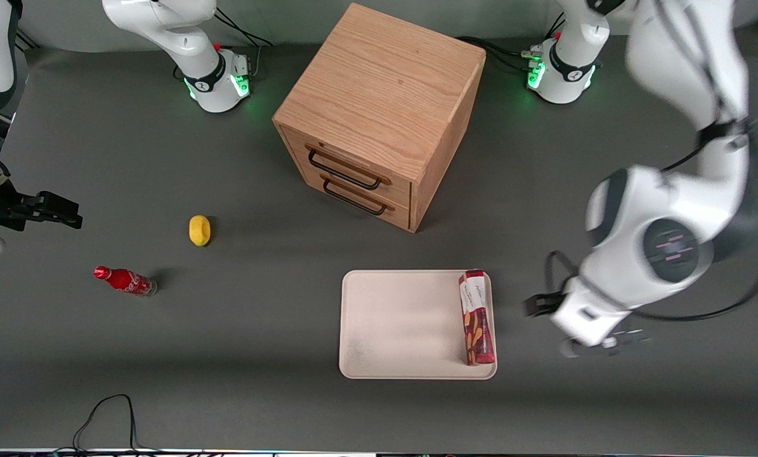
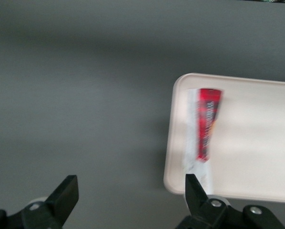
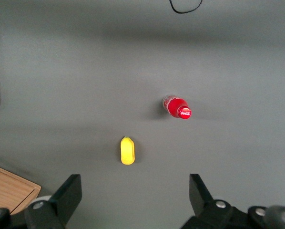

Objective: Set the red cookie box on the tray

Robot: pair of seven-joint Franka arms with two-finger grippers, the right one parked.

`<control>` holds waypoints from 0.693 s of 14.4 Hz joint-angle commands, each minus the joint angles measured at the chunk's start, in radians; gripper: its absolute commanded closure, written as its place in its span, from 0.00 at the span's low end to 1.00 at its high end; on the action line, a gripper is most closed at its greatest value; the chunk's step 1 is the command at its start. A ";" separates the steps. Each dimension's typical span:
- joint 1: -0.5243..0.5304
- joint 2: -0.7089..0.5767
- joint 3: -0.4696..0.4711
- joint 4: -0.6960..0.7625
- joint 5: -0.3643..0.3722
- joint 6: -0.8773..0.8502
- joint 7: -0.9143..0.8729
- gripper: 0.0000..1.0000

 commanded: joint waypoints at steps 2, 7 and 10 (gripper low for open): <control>0.103 -0.298 -0.006 -0.257 0.005 -0.128 0.177 0.00; 0.233 -0.588 -0.007 -0.494 -0.032 -0.201 0.358 0.00; 0.264 -0.662 -0.009 -0.526 -0.067 -0.234 0.378 0.00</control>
